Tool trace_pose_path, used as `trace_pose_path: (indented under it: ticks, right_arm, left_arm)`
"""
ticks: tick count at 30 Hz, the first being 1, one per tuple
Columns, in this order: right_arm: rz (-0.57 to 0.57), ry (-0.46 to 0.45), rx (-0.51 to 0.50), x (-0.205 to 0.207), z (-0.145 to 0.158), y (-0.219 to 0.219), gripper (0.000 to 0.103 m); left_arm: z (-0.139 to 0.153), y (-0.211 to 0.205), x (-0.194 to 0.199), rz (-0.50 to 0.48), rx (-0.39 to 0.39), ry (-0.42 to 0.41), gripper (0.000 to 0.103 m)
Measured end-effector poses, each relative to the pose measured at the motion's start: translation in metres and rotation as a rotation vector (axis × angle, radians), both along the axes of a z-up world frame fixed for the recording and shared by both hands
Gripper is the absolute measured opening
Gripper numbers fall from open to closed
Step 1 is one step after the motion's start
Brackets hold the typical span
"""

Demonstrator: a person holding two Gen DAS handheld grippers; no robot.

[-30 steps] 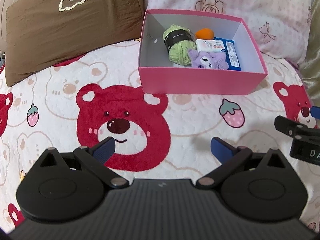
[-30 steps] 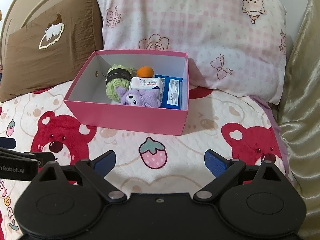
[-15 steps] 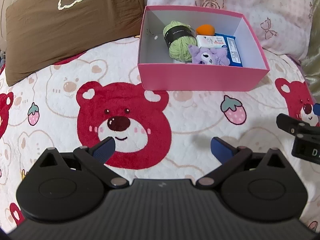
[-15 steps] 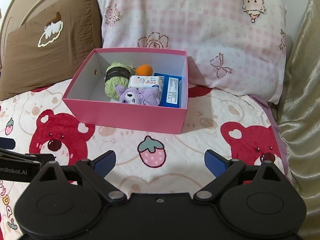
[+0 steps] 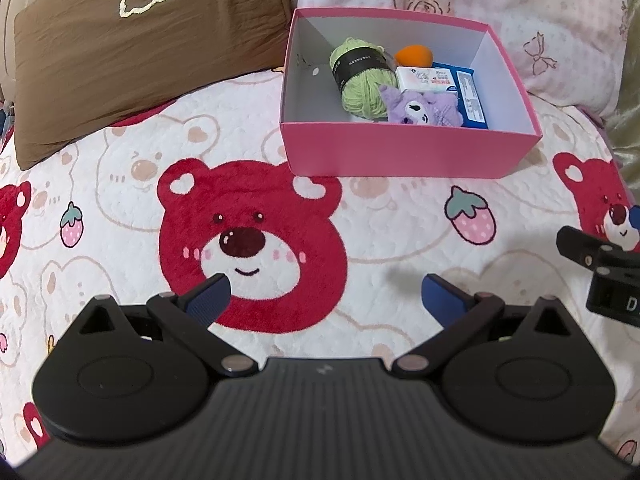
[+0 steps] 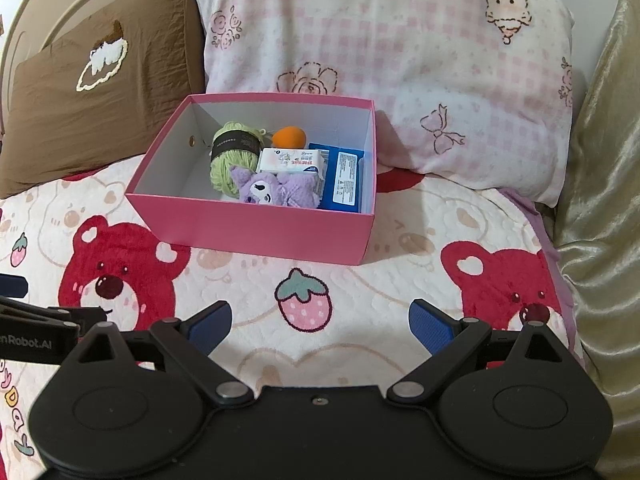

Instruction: Organize objects

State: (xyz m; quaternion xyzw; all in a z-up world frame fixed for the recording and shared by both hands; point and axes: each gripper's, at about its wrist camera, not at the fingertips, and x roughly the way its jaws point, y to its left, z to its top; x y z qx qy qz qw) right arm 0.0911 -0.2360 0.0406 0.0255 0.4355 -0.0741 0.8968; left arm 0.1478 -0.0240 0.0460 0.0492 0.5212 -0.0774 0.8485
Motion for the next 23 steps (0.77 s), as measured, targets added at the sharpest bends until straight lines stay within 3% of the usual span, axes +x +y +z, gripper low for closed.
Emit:
trace_pose_path:
  ticks: [23]
  right_arm:
    - [-0.008,0.007,-0.006,-0.0036,0.0010,-0.0003,0.097]
  left_arm:
    - [0.0039,0.0009,-0.0021,-0.018,0.011,-0.002,0.103]
